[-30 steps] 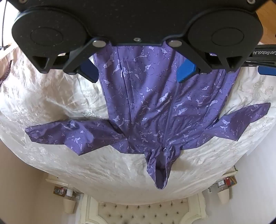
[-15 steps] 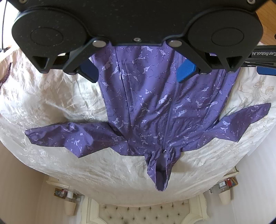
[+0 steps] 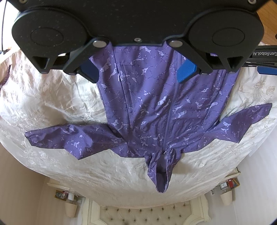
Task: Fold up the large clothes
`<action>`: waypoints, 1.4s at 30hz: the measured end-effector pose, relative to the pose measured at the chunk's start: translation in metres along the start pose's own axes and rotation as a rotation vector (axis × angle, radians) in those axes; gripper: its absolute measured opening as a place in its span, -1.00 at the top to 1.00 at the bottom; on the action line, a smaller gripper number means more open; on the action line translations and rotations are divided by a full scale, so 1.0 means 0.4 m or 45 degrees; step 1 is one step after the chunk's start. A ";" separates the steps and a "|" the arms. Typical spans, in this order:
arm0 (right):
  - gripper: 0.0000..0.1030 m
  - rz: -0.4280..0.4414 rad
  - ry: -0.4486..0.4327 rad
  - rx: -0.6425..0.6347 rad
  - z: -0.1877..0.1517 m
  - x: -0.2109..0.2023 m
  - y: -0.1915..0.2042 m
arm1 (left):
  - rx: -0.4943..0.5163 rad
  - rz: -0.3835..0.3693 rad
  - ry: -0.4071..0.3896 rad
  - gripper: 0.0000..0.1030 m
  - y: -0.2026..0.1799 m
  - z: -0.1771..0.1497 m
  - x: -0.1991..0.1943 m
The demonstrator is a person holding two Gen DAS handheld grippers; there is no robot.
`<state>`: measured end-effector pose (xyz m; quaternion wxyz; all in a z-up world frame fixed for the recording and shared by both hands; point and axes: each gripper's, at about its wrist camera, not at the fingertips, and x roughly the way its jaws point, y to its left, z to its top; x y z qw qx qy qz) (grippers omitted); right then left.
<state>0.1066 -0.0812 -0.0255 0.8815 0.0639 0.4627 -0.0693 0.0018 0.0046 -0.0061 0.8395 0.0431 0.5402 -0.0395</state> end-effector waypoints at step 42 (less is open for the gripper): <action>-0.87 -0.029 0.047 0.047 0.018 0.051 0.048 | 0.017 -0.060 0.064 -0.35 0.055 0.052 0.056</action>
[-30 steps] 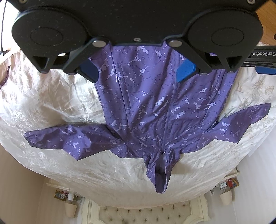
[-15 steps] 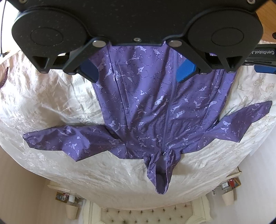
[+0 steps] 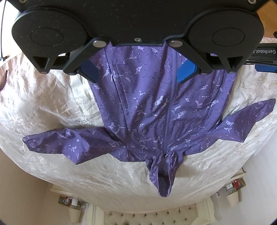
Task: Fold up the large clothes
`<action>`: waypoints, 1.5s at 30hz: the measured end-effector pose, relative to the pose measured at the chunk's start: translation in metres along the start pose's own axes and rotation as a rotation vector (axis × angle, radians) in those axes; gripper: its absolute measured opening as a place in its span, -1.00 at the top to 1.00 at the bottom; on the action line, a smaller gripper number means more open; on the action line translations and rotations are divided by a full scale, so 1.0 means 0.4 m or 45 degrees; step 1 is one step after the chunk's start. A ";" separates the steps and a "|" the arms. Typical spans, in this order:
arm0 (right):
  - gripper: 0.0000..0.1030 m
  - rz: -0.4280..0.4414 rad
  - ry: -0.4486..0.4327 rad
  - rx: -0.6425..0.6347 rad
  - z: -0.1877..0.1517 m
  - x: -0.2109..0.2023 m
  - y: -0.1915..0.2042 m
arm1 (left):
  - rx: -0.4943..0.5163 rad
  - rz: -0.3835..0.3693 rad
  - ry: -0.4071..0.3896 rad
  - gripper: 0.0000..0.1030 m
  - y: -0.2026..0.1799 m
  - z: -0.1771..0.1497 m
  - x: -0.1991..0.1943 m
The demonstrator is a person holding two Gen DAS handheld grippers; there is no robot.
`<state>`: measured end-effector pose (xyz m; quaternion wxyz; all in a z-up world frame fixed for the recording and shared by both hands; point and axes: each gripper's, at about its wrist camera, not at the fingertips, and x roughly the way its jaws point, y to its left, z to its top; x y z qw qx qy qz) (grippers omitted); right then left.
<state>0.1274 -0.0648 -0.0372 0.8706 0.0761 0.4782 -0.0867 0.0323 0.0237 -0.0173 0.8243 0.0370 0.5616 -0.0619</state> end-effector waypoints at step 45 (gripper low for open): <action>-0.88 0.405 0.173 -0.191 0.366 0.495 0.103 | -0.571 0.079 -0.221 -0.52 0.417 0.257 0.260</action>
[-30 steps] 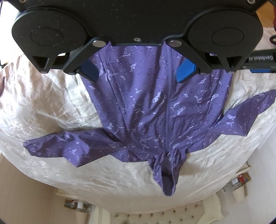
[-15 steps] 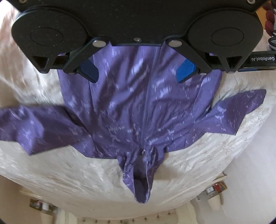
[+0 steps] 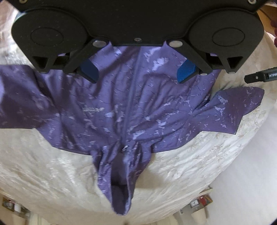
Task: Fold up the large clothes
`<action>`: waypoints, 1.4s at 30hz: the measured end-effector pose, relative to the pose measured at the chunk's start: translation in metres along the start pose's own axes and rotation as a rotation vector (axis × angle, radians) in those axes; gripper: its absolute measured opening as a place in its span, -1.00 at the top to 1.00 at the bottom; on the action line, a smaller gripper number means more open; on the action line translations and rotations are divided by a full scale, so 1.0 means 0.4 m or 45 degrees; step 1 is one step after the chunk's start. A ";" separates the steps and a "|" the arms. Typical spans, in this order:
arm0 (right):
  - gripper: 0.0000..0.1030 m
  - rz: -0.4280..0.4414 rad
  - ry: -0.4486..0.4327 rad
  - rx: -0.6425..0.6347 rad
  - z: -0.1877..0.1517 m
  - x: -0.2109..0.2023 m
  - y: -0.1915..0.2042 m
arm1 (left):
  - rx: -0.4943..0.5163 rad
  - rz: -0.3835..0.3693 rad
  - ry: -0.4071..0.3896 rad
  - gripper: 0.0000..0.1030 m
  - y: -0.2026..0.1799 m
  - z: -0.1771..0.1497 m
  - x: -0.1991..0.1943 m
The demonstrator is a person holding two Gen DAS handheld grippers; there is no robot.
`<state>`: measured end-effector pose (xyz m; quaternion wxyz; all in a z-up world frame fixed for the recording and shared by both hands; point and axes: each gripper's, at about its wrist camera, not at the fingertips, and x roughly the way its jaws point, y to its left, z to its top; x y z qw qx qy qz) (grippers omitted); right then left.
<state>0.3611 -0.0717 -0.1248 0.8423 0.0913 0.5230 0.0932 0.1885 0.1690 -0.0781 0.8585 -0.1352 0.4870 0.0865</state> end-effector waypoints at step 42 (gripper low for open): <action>0.67 0.083 -0.001 -0.109 0.161 0.357 0.400 | -0.319 -0.200 -0.548 0.77 0.507 0.288 -0.039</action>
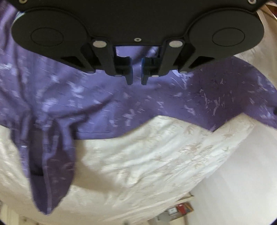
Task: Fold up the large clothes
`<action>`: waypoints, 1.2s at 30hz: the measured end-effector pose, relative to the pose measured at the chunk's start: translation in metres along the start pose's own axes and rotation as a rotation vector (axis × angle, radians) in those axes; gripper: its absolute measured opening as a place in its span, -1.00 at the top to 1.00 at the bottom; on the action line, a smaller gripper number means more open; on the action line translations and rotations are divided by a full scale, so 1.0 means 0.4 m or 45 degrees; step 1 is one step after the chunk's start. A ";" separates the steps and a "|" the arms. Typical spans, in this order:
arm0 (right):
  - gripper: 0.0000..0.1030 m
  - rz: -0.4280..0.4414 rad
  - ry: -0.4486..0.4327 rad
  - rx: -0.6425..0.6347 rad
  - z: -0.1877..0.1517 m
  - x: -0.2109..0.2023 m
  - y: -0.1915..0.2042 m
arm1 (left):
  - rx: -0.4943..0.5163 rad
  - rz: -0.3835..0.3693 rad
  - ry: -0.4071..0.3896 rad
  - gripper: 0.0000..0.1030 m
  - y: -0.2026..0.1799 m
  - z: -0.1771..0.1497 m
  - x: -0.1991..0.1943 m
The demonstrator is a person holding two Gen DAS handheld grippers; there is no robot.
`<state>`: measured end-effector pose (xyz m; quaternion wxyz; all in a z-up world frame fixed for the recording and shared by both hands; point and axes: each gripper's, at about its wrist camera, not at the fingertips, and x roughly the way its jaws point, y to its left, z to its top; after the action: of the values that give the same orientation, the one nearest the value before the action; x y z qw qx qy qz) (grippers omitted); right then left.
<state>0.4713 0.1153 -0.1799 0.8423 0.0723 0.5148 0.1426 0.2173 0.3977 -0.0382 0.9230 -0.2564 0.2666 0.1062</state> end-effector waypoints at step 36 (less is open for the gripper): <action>0.24 -0.050 0.063 0.264 -0.043 -0.036 -0.220 | 0.332 -0.790 0.014 0.78 -0.474 -0.132 0.020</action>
<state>0.4647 0.0268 -0.1994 0.8199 0.1454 0.5488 0.0740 0.2641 0.2097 -0.0020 0.9349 -0.2057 0.1920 -0.2163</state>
